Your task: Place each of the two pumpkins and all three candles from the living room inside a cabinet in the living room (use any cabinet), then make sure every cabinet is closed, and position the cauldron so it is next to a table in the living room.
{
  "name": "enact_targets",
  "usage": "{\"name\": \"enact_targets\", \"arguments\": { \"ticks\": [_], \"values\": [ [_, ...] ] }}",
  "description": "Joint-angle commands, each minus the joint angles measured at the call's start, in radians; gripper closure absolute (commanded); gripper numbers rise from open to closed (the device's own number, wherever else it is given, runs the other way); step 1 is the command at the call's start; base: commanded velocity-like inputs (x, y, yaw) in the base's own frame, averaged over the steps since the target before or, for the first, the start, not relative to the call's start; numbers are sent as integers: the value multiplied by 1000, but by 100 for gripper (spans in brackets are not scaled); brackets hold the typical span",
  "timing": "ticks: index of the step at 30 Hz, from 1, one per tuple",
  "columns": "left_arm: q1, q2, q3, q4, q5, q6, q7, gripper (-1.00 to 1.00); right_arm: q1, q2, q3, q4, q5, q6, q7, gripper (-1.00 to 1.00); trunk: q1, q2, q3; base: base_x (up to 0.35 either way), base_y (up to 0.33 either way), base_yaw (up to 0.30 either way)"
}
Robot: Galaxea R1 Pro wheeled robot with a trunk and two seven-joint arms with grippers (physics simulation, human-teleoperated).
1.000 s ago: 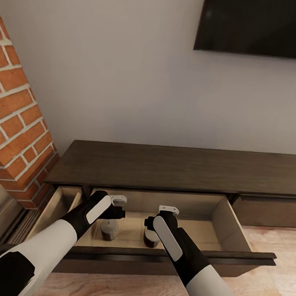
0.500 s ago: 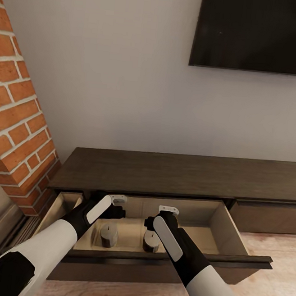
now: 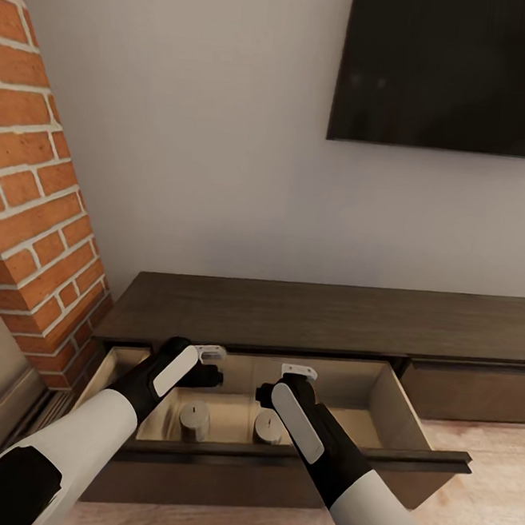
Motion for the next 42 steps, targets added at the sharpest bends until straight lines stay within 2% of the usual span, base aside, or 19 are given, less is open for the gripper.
{"name": "enact_targets", "arguments": {
  "ticks": [1, 21, 42],
  "values": [
    [-1, 1, -4, -1, 11, 1, 10, -100, -1, 0, 2, -1, -9, 2, -10, -100, -1, 0, 3, -5, 0, 0],
    [-1, 1, -4, -3, 11, -1, 9, -100, -1, 0, 2, -4, -9, 2, -10, -100, -11, 7, 85, -111, 0, -29],
    [-1, 1, -4, -4, 11, -2, 8, -100, -1, 0, 2, -5, -8, 2, -10, -100, -91, 154, 156, -6, 0, -31]
  ]
}}
